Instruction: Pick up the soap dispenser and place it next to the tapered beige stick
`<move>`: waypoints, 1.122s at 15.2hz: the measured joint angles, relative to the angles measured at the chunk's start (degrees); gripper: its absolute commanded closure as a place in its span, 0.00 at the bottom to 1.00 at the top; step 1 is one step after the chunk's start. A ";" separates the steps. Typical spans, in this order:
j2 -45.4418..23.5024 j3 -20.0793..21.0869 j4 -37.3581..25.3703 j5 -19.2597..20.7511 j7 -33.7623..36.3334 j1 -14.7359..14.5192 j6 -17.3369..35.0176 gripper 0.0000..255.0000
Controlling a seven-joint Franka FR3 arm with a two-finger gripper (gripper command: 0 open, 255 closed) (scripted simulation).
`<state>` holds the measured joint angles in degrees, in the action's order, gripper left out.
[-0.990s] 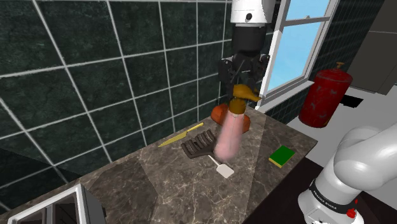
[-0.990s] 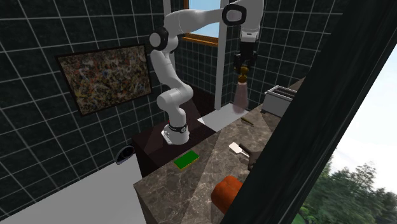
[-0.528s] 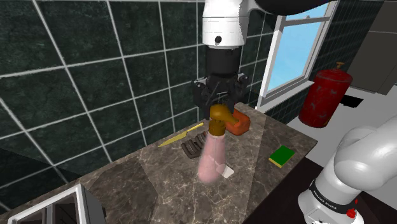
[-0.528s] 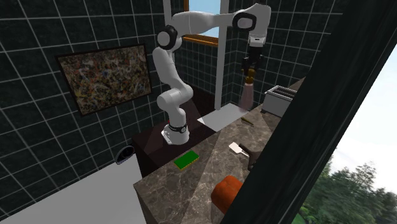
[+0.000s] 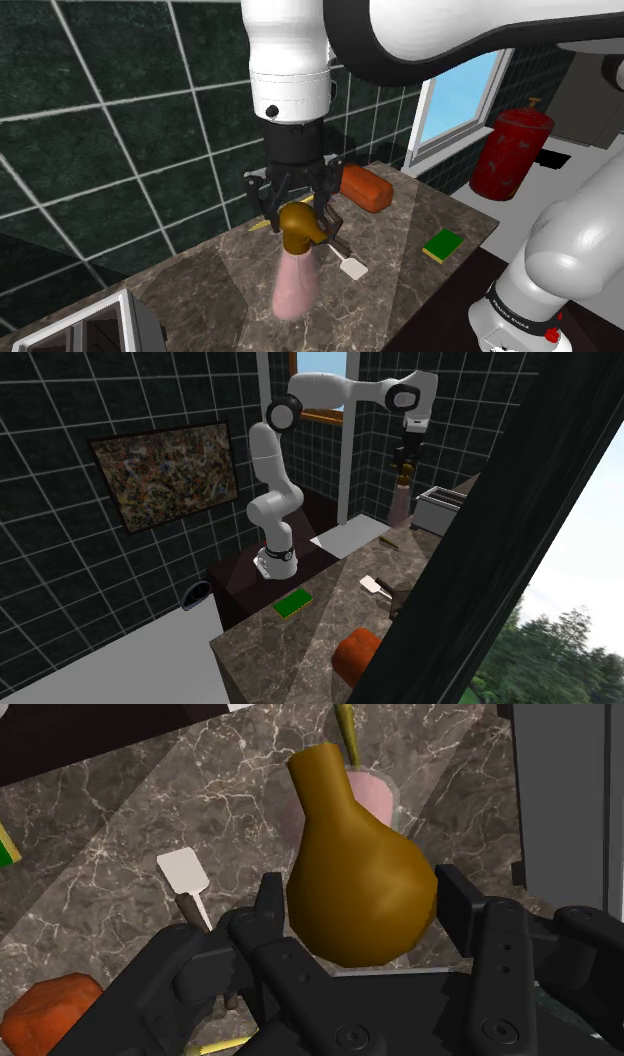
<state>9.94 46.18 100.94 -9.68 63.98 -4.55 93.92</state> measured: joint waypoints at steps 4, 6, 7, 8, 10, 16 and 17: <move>-10.49 6.04 -5.20 7.56 9.13 -2.25 2.48 1.00; -16.72 7.60 -8.53 12.58 13.49 -4.75 3.06 1.00; -19.59 8.00 -10.11 14.94 15.67 -6.51 3.26 1.00; -22.78 8.02 -12.48 17.51 17.64 -8.53 2.86 1.00; -29.10 7.33 -16.98 22.49 21.54 -13.52 2.59 1.00; -32.02 6.46 -15.83 24.85 23.45 -15.59 5.67 1.00; -32.04 6.40 -14.94 24.89 23.38 -15.34 6.55 1.00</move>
<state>-22.10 52.58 86.01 15.21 87.36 -19.90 100.47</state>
